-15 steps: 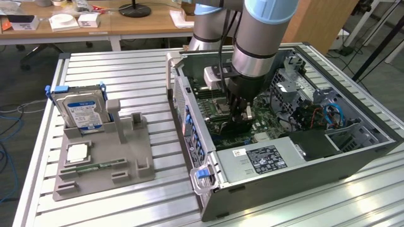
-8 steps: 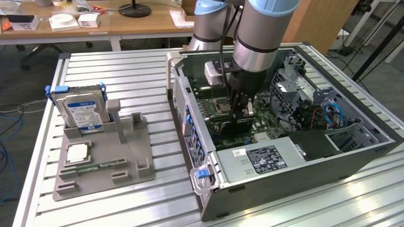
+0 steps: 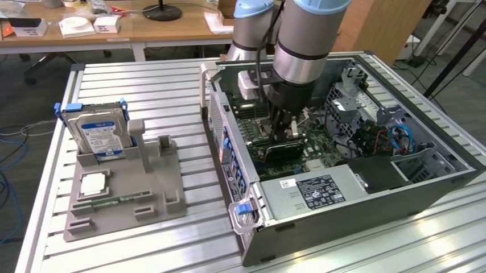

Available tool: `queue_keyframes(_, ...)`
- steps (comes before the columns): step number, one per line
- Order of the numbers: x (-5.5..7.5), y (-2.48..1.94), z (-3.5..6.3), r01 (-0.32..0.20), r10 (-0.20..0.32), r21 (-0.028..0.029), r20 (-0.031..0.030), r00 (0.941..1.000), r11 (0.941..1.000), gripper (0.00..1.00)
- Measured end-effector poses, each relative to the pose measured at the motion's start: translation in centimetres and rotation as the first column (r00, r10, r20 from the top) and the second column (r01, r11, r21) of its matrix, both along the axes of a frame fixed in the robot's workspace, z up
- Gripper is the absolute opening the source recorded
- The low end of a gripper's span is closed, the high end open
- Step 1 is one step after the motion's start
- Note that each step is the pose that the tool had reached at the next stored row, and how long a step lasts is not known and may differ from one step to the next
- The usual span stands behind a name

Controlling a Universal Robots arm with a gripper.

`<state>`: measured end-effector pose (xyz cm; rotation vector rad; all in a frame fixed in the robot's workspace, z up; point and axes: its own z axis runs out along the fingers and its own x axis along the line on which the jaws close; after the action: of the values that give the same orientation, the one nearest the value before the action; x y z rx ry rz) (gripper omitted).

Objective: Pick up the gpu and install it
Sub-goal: 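Press down on the gpu until it lock into place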

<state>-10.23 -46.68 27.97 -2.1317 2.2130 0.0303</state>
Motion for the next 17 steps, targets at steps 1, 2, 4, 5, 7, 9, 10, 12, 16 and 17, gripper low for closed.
queue_keyframes(1,-0.3,0.0,0.03,0.0,0.0,0.0005,0.0,1.0,1.0,0.11)
queue_keyframes(2,-0.5,0.0,0.05,0.001,-0.001,0.0012,0.0,1.0,1.0,0.11)
queue_keyframes(4,-1.0,0.0,0.08,0.002,-0.002,0.0023,-0.0001,1.0,1.0,0.11)
queue_keyframes(5,-1.3,0.0,0.09,0.002,-0.002,0.0028,0.0,1.0,1.0,0.11)
queue_keyframes(7,-1.7,0.0,0.11,0.003,-0.003,0.0038,0.0,1.0,1.0,0.11)
queue_keyframes(9,-2.1,0.0,0.19,0.004,-0.004,0.005,-0.0001,1.0,1.0,0.11)
queue_keyframes(10,-2.3,0.0,0.24,0.005,-0.005,0.0056,-0.0001,1.0,1.0,0.11)
queue_keyframes(12,-2.6,0.0,0.35,0.006,-0.006,0.0064,-0.0001,1.0,1.0,0.11)
queue_keyframes(16,-3.0,0.0,0.73,0.008,-0.008,0.0076,-0.0011,1.0,0.9999,0.11)
queue_keyframes(17,-3.1,0.0,0.86,0.009,-0.009,0.0083,-0.0013,1.0,0.9999,0.11)
